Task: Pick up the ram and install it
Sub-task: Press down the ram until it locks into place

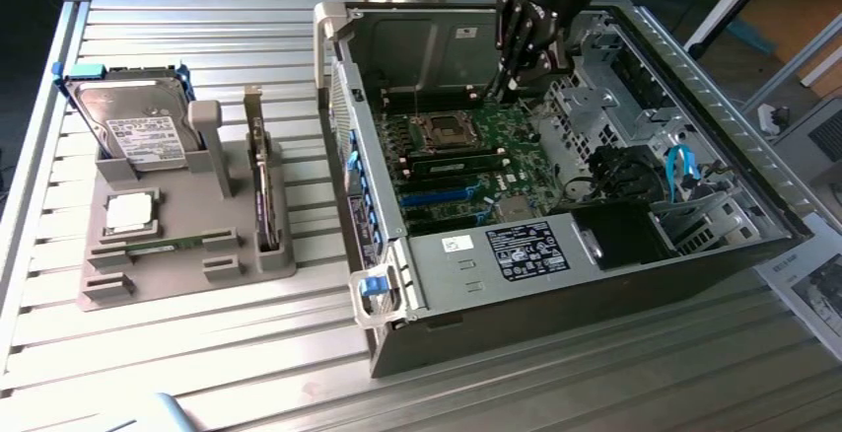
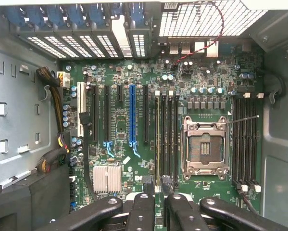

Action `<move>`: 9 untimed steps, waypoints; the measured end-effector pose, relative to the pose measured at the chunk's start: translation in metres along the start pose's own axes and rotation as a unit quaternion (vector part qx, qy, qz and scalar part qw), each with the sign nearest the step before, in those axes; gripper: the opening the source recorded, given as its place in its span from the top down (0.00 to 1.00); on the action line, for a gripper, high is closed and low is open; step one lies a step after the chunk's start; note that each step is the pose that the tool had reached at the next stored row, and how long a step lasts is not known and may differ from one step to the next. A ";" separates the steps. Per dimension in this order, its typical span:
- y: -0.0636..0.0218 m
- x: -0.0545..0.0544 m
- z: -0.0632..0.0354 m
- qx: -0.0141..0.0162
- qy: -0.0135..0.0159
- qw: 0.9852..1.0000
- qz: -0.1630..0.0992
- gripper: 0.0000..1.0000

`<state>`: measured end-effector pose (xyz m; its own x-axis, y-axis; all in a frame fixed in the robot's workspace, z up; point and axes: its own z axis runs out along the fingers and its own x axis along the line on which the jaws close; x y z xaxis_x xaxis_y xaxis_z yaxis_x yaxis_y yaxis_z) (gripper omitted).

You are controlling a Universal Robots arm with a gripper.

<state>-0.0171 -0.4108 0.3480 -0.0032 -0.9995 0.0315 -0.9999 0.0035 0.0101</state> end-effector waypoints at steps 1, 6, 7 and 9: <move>0.0000 0.000 0.0000 0.000 0.000 1.000 0.000 0.81; 0.0000 -0.002 0.0000 0.000 0.000 1.000 0.000 0.82; 0.0000 -0.002 0.0000 0.000 0.000 1.000 0.000 0.89; 0.0000 -0.003 0.0001 0.000 0.000 1.000 0.000 0.90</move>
<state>-0.0171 -0.4074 0.3479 -0.0032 -0.9995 0.0315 -0.9999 0.0035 0.0101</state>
